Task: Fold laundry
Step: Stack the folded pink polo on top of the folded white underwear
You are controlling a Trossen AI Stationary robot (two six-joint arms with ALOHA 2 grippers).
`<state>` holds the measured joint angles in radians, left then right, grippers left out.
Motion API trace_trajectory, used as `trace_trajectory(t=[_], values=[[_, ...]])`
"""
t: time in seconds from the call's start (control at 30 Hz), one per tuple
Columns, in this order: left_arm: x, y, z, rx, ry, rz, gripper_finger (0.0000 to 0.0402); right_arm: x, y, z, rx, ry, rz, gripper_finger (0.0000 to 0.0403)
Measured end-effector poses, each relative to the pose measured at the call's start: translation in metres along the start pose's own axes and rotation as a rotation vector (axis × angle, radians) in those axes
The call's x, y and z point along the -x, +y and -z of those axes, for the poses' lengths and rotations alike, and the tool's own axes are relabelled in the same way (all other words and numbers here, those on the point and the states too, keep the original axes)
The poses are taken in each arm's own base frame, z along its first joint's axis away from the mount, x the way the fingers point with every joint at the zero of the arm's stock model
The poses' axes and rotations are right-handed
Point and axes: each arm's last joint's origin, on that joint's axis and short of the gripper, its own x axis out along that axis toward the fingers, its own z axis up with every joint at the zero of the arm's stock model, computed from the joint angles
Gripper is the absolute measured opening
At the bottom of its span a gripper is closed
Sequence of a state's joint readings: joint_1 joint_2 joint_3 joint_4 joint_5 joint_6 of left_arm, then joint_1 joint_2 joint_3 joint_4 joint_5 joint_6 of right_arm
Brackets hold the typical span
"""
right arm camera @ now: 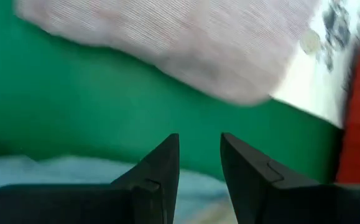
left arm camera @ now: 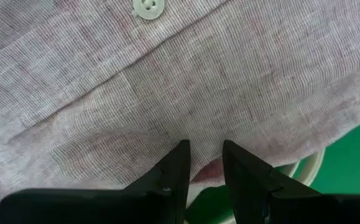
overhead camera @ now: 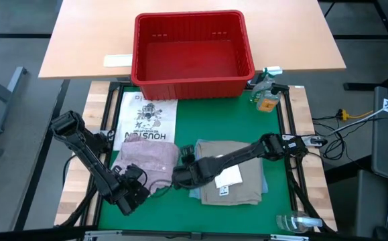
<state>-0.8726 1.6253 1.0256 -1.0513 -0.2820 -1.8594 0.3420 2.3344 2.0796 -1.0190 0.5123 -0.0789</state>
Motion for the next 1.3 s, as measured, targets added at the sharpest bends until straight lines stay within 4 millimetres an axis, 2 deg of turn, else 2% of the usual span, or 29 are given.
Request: trace_trajectory(t=[0.13,0.37,0.53,0.67,0.8,0.9,0.97,1.07,1.23,1.3], values=[[0.0,0.0,-0.001,0.022,-0.032,0.011,0.0089,0.019,-0.026,0.011,-0.04,0.057,-0.016,0.0117],[0.0,-0.001,-0.001,0.016,-0.049,0.017,0.0089,0.064,-0.069,0.036,-0.169,0.115,-0.062,0.0117],[0.0,-0.001,-0.001,0.017,-0.048,0.019,0.0089,0.092,-0.084,0.052,-0.295,0.128,-0.047,0.0117],[0.0,-0.002,-0.001,0.02,-0.046,0.027,0.0089,0.093,-0.081,0.069,-0.388,0.153,-0.041,0.0117],[0.0,-0.003,-0.001,0.023,-0.044,0.038,0.0089,0.084,-0.07,0.097,-0.411,0.228,-0.058,0.0117],[0.0,-0.003,-0.001,0.023,-0.047,0.039,0.0089,0.081,-0.062,0.118,-0.425,0.241,-0.155,0.0117],[0.0,-0.003,-0.001,0.023,-0.047,0.04,0.0089,0.08,-0.058,0.124,-0.474,0.182,-0.248,0.0117],[0.0,-0.003,-0.001,0.023,-0.049,0.04,0.0089,0.073,-0.054,0.113,-0.616,-0.005,-0.358,0.0117],[0.0,-0.003,-0.002,0.024,-0.089,0.053,0.0089,0.065,-0.054,0.085,-0.739,-0.299,-0.387,0.0117],[0.0,-0.003,-0.002,0.024,-0.094,0.054,0.0089,0.06,-0.053,0.08,-0.754,-0.341,-0.382,0.0117]])
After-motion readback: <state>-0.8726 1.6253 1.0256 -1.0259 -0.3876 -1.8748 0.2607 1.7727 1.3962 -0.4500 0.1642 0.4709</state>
